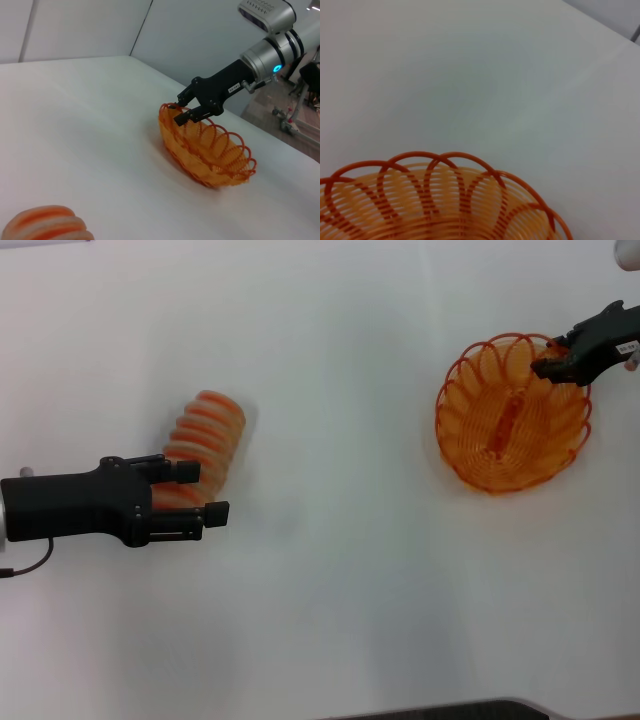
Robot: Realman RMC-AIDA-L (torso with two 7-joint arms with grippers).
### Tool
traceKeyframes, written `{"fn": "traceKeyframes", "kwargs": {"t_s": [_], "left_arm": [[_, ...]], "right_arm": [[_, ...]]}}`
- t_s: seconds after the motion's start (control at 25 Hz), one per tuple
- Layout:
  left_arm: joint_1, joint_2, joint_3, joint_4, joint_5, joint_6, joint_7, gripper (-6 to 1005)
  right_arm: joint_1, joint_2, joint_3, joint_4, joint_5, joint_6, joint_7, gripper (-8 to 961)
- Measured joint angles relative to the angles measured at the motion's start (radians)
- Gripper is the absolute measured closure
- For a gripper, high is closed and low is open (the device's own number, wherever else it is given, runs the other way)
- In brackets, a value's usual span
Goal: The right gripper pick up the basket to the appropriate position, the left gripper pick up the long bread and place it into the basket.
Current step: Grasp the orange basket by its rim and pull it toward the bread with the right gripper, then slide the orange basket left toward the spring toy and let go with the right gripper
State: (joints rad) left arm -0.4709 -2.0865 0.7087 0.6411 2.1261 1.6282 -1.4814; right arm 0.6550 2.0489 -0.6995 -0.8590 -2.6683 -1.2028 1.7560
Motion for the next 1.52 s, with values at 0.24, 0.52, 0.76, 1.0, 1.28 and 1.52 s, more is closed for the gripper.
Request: {"fn": "traceKeyframes", "kwargs": {"t_s": [0.24,0.52,0.76,1.0,1.28,1.52], "left_arm": [[0.000,0.002,0.000,0.000,0.000,-0.001,-0.001,171],[-0.004,0.003,0.000,0.000,0.000,-0.001,-0.003,172],[-0.007,0.005,0.000,0.000,0.000,-0.002,-0.003,172],[-0.010,0.006,0.000,0.000,0.000,-0.002,-0.003,171],[-0.012,0.006,0.000,0.000,0.000,-0.008,-0.002,171],[-0.012,0.005,0.000,0.000,0.000,-0.021,0.002,171]], "right_arm": [[-0.006,0.012,0.004,-0.001,-0.022,0.049,0.012,594],[-0.008,0.014,0.007,-0.002,-0.017,0.057,0.012,726],[-0.007,0.025,0.008,-0.011,-0.016,0.054,0.013,735],[-0.012,0.024,0.015,-0.012,0.050,0.037,0.017,743],[-0.019,0.007,0.041,-0.012,0.163,-0.051,0.062,774],[-0.026,0.000,0.069,0.004,0.250,-0.093,0.110,833]]}}
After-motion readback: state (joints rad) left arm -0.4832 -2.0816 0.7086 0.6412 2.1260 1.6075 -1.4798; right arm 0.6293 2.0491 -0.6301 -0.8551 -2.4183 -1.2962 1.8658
